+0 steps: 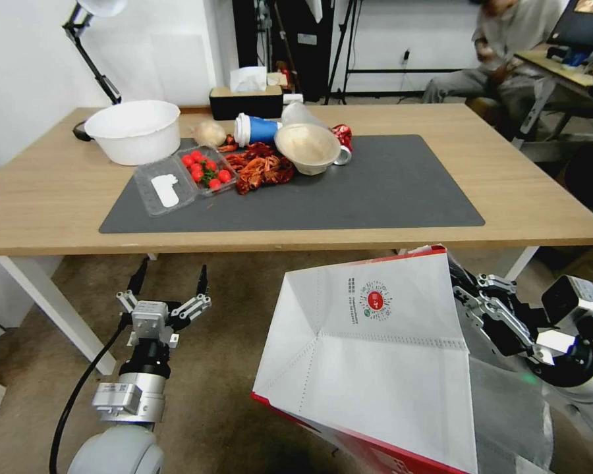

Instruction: Pick up the food delivery bag from the floor and place it on the table.

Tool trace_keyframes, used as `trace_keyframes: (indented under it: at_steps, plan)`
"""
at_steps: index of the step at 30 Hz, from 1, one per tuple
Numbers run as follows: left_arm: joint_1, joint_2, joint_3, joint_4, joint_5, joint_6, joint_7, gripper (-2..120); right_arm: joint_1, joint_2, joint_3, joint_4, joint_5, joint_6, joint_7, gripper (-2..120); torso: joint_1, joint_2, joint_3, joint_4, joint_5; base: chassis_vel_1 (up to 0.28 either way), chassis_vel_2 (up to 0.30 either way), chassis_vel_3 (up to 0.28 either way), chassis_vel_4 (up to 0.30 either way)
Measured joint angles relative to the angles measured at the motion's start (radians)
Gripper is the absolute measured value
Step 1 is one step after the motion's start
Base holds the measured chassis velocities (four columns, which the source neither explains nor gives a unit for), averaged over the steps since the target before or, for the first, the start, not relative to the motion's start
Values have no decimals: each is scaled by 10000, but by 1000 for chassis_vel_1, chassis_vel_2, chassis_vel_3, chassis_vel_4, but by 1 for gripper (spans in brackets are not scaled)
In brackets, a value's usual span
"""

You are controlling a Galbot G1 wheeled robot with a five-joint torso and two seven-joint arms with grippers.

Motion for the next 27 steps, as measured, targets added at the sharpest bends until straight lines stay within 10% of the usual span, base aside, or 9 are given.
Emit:
trace_keyframes:
  at_steps: [27]
  plan:
    - [7, 18, 31, -27, 20, -75, 48, 100, -94, 133, 13, 317, -61, 3, 11, 0, 476, 1182, 706, 0, 0, 0, 0, 0, 0]
